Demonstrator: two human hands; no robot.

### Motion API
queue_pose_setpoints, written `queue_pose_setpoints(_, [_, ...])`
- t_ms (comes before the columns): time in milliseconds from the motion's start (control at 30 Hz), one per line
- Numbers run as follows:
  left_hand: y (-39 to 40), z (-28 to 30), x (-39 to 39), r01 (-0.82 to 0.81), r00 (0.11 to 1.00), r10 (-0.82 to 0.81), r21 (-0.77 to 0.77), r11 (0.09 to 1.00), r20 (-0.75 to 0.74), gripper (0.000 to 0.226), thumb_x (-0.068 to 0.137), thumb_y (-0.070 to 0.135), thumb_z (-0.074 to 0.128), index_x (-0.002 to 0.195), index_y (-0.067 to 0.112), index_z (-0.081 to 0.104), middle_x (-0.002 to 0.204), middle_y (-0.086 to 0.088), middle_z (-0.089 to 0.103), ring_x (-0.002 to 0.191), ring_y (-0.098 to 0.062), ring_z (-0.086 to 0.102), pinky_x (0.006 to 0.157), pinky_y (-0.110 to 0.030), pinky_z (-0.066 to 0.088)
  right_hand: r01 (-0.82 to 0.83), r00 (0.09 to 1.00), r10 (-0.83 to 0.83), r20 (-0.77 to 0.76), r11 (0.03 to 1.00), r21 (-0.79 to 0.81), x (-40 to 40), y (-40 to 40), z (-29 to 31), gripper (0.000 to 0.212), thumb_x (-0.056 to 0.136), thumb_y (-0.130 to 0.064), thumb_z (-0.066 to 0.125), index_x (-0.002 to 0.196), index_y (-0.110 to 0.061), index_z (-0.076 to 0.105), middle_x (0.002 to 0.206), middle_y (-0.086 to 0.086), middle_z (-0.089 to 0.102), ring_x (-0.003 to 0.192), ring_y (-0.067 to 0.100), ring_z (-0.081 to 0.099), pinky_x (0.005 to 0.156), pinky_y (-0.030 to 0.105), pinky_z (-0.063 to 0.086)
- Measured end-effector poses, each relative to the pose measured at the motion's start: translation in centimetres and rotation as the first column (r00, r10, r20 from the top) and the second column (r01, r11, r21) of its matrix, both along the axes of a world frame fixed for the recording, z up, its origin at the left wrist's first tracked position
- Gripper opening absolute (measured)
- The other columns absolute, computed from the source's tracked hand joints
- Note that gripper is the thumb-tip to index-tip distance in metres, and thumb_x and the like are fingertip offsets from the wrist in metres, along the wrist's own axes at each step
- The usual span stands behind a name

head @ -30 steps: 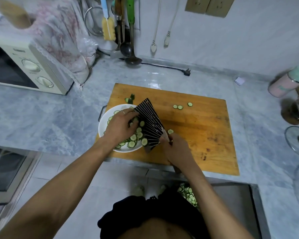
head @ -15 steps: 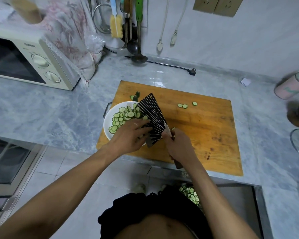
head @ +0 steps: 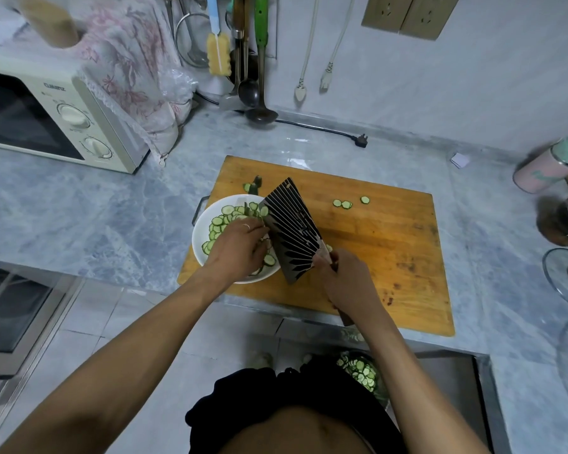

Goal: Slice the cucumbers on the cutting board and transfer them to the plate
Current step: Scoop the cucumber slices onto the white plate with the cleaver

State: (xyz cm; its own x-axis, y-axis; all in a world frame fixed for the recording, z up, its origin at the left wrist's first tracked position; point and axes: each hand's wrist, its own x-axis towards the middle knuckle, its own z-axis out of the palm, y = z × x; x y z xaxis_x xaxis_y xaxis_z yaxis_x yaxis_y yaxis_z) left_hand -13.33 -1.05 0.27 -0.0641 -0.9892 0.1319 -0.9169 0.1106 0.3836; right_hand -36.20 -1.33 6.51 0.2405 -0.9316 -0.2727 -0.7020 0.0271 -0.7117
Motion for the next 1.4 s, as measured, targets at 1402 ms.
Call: queue_pose_setpoints(1402, [-4.0,-5.4,-17.1,-0.286,0.954,0.296,0.149,0.947,-0.049,0.096,0.086,0.072,0.046,0.154,0.011,0.013,0.159,-0.02,0.008,0.147,-0.033,0.005,0.119,-0.042,0.006,0.433,0.893,-0.439,0.098,0.898,0.073,-18.0,-2.6,-7.4,0.048,0.089,-0.07,0.042,0.08,-0.024,0.055,0.073,0.004,0.064,0.069,0.028,0.064,0.063,0.041,0.054])
